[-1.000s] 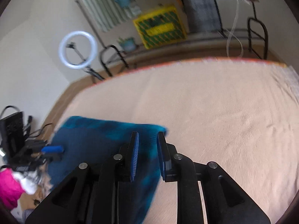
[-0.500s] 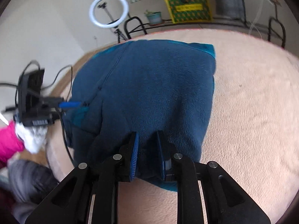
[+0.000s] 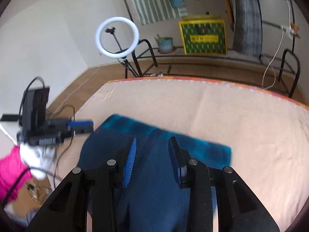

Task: Fold large clothes

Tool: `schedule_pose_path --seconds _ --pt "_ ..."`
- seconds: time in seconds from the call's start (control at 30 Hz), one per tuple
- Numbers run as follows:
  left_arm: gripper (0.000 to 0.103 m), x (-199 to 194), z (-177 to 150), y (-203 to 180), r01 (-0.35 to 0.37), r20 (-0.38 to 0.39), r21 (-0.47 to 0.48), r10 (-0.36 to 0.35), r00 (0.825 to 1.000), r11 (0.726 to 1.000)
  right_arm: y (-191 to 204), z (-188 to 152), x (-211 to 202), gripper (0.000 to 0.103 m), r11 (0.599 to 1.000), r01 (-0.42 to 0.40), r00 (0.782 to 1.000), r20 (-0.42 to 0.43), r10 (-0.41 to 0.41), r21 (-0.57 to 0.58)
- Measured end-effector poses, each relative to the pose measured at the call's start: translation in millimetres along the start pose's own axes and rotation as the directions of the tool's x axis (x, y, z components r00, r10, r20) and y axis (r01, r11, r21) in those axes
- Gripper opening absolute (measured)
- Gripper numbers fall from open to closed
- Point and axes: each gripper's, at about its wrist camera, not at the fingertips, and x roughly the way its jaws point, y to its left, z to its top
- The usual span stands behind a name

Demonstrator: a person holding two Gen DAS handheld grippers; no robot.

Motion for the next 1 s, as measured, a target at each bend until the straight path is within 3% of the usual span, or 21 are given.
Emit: schedule_pose_path --seconds 0.1,0.23,0.37,0.5,0.6,0.77,0.87,1.0 --pt "0.023 10 -9 10 -0.025 -0.017 0.012 0.025 1.0 1.0 6 -5 26 0.033 1.0 -0.018 0.999 -0.041 0.017 -0.01" --pt "0.025 34 -28 40 -0.028 -0.068 -0.036 0.025 0.997 0.999 19 -40 54 0.031 0.997 -0.058 0.99 -0.13 0.052 -0.044" --pt "0.029 51 -40 47 -0.038 -0.063 -0.022 0.036 0.997 0.999 26 -70 66 0.031 0.998 -0.019 0.995 -0.102 0.012 -0.062" --pt "0.027 32 -33 43 -0.051 -0.052 -0.041 0.049 0.997 0.998 27 -60 45 0.031 0.999 -0.018 0.994 -0.106 0.014 -0.036" --pt "0.027 2 -38 33 -0.016 -0.012 -0.033 0.016 1.0 0.999 30 -61 7 0.031 0.997 -0.076 0.995 -0.07 0.076 -0.002" --pt "0.027 -19 -72 20 0.061 -0.053 -0.022 -0.063 0.997 0.998 51 -100 -25 0.031 0.983 -0.181 0.976 -0.128 0.178 -0.011" --pt "0.027 -5 -96 18 0.039 -0.122 -0.014 -0.04 0.992 0.999 66 -129 -23 0.031 0.989 -0.131 0.978 -0.173 0.117 -0.074" --pt "0.029 6 -104 14 -0.003 -0.117 0.009 0.004 0.993 1.0 54 -144 -8 0.031 0.994 -0.105 0.981 -0.167 0.1 -0.021"
